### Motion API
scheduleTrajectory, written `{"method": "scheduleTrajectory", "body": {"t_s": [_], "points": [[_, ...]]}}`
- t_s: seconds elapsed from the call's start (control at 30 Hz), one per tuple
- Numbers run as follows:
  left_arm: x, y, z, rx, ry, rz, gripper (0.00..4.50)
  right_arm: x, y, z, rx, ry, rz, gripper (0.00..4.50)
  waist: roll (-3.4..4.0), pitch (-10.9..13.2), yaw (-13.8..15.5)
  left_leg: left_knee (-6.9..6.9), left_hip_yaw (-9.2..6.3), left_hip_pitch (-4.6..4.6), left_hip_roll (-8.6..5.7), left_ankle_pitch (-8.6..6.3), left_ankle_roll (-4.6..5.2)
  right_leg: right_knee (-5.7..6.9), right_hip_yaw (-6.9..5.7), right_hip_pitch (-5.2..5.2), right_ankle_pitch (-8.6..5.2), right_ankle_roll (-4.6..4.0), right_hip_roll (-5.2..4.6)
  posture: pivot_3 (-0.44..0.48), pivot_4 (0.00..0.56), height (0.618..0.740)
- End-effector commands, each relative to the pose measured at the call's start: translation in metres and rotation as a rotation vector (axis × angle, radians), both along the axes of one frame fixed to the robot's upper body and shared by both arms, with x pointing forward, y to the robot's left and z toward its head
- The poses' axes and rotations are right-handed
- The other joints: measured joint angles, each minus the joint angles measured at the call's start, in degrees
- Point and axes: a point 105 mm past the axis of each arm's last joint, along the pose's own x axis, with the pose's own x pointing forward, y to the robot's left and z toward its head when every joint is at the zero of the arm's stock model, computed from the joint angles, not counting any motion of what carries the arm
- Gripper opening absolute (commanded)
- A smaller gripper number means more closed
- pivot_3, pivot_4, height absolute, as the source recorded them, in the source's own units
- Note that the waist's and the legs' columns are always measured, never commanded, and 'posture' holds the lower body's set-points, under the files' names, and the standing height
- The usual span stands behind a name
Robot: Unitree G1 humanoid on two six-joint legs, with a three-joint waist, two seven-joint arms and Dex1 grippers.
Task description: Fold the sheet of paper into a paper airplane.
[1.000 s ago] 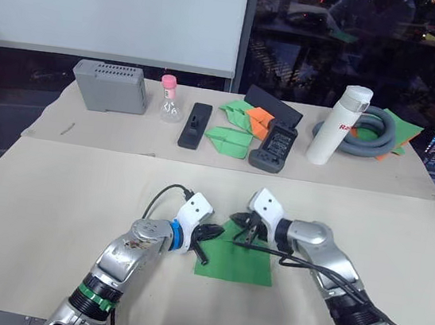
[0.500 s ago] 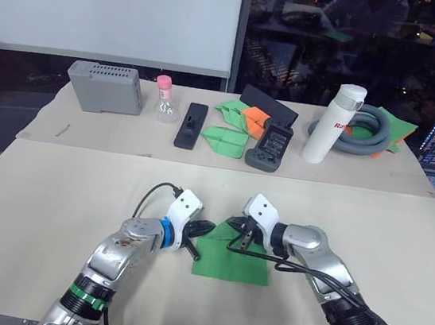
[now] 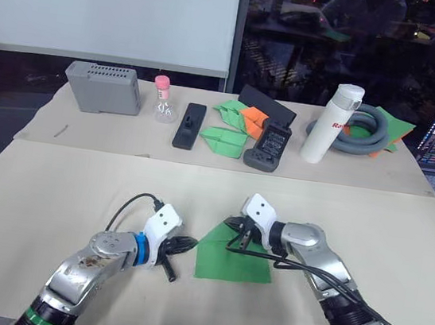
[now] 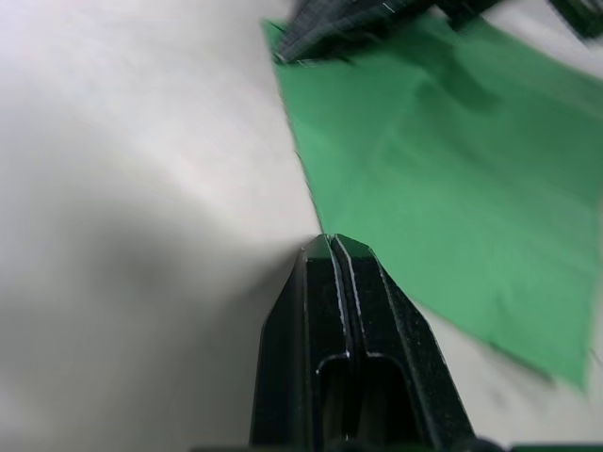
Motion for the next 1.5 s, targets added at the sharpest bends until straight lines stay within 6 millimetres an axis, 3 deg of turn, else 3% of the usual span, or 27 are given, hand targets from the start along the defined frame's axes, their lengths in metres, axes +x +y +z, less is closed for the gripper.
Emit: {"method": "scheduleTrajectory", "body": {"t_s": [0.03, 0.13, 0.27, 0.73, 0.9, 1.1, 1.3, 1.5], "points": [[0.008, 0.0, 0.01, -0.039, -0.048, 0.0, 0.01, -0.005, -0.002, -0.011, -0.023, 0.041, 0.007, 0.0, 0.01, 0.0, 0.1, 0.0, -0.01, -0.02, 0.0, 0.0, 0.0, -0.03, -0.01, 0.0, 0.0, 0.0, -0.01, 0.0, 0.15, 0.74], [0.024, -0.006, 0.035, -0.13, -0.116, 0.019, 0.01, -0.004, -0.004, -0.007, -0.012, 0.034, -0.006, 0.0, 0.0, 0.0, 0.3, 0.05, -0.01, -0.1, -0.02, 0.01, -0.01, -0.06, -0.03, -0.02, 0.0, 0.0, -0.05, 0.0, 0.15, 0.74], [0.035, -0.022, 0.05, -0.166, -0.152, -0.029, 0.01, -0.004, -0.008, -0.001, 0.009, 0.021, -0.037, 0.0, 0.0, 0.0, 0.5, 0.1, -0.02, -0.24, -0.06, 0.01, 0.0, -0.09, -0.06, -0.07, 0.0, 0.0, -0.05, 0.0, 0.15, 0.74], [0.038, -0.08, 0.006, -0.051, -0.132, -0.274, 0.01, -0.01, -0.044, 0.028, 0.114, -0.007, -0.254, 0.0, 0.02, 0.0, 1.2, 0.15, 0.0, -0.49, -0.14, -0.01, 0.09, -0.36, -0.27, -0.11, 0.02, 0.04, 0.26, 0.0, 0.15, 0.74], [0.038, -0.077, -0.011, -0.005, -0.088, -0.27, 0.01, -0.014, -0.059, 0.043, 0.127, -0.033, -0.297, 0.0, 0.02, 0.0, 1.2, 0.15, 0.06, -0.47, -0.15, -0.02, 0.11, -0.34, -0.37, -0.11, 0.02, 0.05, 0.39, 0.0, 0.15, 0.74], [0.037, -0.077, -0.016, -0.012, -0.076, -0.265, 0.01, -0.025, -0.078, 0.067, 0.162, -0.04, -0.336, 0.0, 0.02, 0.0, 1.4, 0.21, 0.04, -0.46, -0.13, -0.02, 0.13, -0.34, -0.37, -0.05, 0.03, 0.06, 0.45, 0.0, 0.15, 0.74], [0.04, -0.074, -0.017, -0.019, -0.072, -0.241, 0.01, -0.045, -0.106, 0.05, 0.014, 0.025, -0.356, 0.0, 0.01, 0.0, 1.8, 0.22, 0.05, -0.45, -0.12, -0.05, 0.19, -0.41, -0.38, 0.02, 0.03, 0.07, 0.48, 0.0, 0.15, 0.74], [0.039, -0.067, -0.019, -0.017, -0.068, -0.225, 0.01, -0.059, -0.106, 0.041, 0.014, 0.097, -0.303, 0.0, 0.01, 0.0, 1.4, 0.26, 0.14, -0.28, -0.08, -0.03, 0.19, -0.36, -0.2, 0.12, 0.03, 0.08, 0.64, 0.0, 0.15, 0.74]]}}
